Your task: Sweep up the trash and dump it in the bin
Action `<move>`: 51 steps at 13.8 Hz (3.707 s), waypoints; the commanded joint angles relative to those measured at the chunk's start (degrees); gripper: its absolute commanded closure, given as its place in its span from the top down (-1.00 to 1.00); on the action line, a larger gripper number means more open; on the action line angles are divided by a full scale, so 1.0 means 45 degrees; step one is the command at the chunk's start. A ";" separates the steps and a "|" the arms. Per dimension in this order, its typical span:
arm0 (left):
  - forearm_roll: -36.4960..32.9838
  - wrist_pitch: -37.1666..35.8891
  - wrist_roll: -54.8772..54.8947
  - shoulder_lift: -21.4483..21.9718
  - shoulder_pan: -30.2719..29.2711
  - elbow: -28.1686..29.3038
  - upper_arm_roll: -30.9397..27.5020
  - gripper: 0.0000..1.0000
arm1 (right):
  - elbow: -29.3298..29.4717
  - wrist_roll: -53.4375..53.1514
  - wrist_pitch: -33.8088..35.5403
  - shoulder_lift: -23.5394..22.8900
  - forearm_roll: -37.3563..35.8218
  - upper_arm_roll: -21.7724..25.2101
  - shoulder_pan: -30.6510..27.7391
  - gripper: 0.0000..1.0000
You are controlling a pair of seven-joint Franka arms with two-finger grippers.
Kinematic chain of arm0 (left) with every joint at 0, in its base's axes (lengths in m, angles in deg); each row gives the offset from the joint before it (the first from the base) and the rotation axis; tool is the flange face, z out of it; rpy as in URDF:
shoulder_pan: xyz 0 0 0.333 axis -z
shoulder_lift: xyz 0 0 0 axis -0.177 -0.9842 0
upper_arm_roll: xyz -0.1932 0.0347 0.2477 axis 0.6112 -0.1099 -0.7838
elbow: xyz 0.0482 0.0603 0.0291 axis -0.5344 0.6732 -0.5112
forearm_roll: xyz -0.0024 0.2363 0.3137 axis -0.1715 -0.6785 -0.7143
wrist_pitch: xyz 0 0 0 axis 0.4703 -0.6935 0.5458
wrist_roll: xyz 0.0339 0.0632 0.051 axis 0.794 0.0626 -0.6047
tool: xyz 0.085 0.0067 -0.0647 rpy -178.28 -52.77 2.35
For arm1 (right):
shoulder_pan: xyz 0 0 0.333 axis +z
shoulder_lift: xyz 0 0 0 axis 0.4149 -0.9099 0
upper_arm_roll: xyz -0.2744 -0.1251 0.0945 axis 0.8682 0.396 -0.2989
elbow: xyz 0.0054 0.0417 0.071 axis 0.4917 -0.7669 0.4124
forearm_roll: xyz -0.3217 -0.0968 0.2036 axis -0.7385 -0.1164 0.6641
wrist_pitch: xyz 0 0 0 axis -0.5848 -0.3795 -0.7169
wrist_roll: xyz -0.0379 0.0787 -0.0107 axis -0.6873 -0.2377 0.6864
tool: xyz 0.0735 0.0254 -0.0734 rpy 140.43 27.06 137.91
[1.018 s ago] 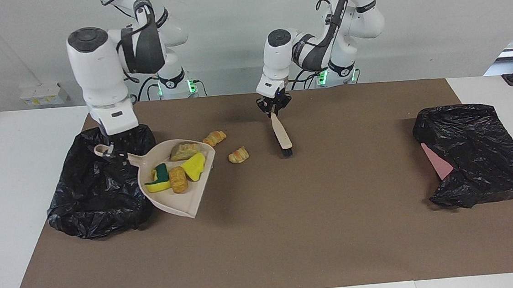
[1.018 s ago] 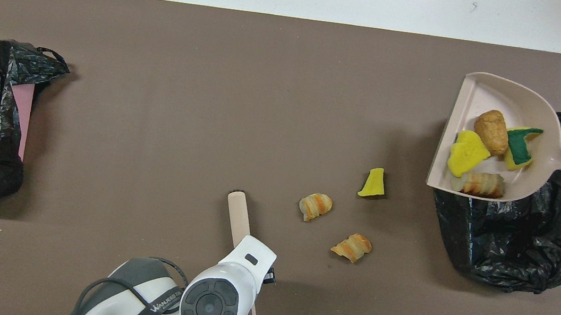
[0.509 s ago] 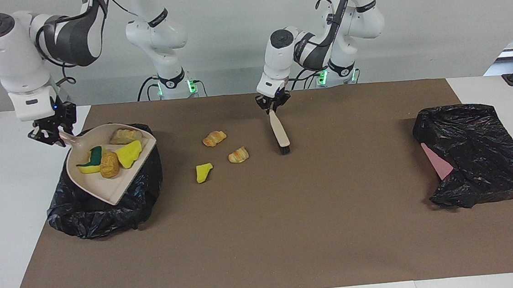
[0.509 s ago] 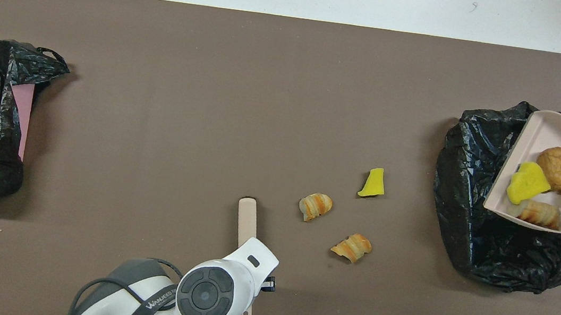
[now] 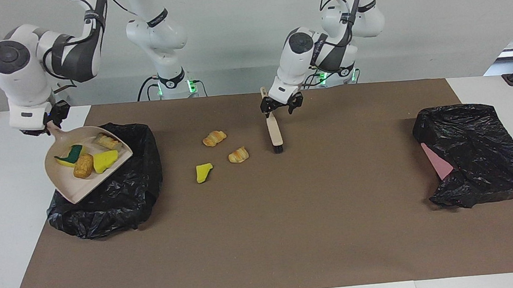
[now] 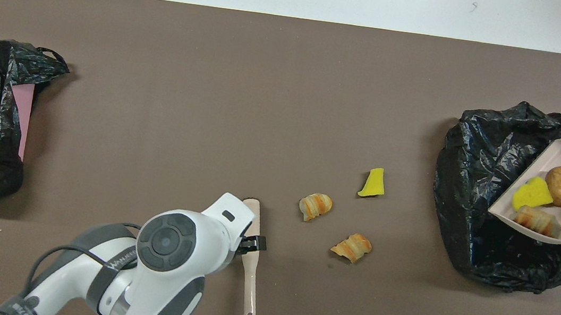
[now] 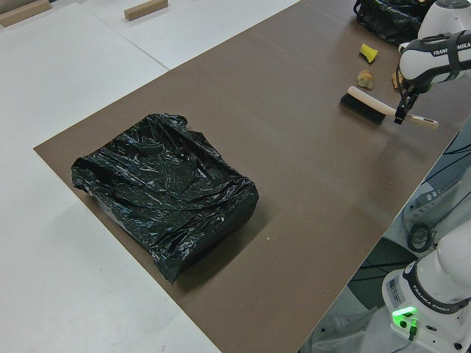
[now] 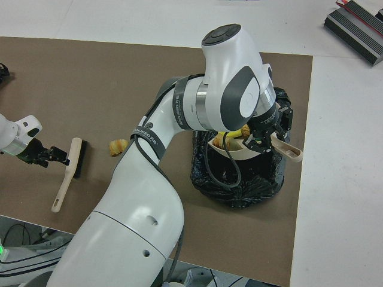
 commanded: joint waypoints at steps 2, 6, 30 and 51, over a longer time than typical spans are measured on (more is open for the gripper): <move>-0.0653 -0.0387 0.0918 -0.0530 -0.1937 -0.1190 0.0055 1.00 | 0.1083 -0.1343 0.1565 -0.0698 -0.1663 -0.0105 0.1036 -1.00; -0.1042 -0.0407 0.2010 -0.1370 -0.3832 -0.2713 0.0055 1.00 | 0.1592 -0.2125 0.2368 -0.0992 -0.2934 -0.0106 0.1644 -1.00; -0.2841 -0.6146 0.6150 -0.1997 -0.3859 -0.8360 -0.3318 1.00 | 0.4299 -0.2960 0.4946 -0.2100 -0.6946 -0.0242 0.6508 -1.00; -0.3603 -0.9919 0.8302 -0.1254 -0.2763 -1.0080 -0.5160 1.00 | 1.0986 -2.1845 -0.0067 -0.9153 0.4911 -0.0495 1.0080 -1.00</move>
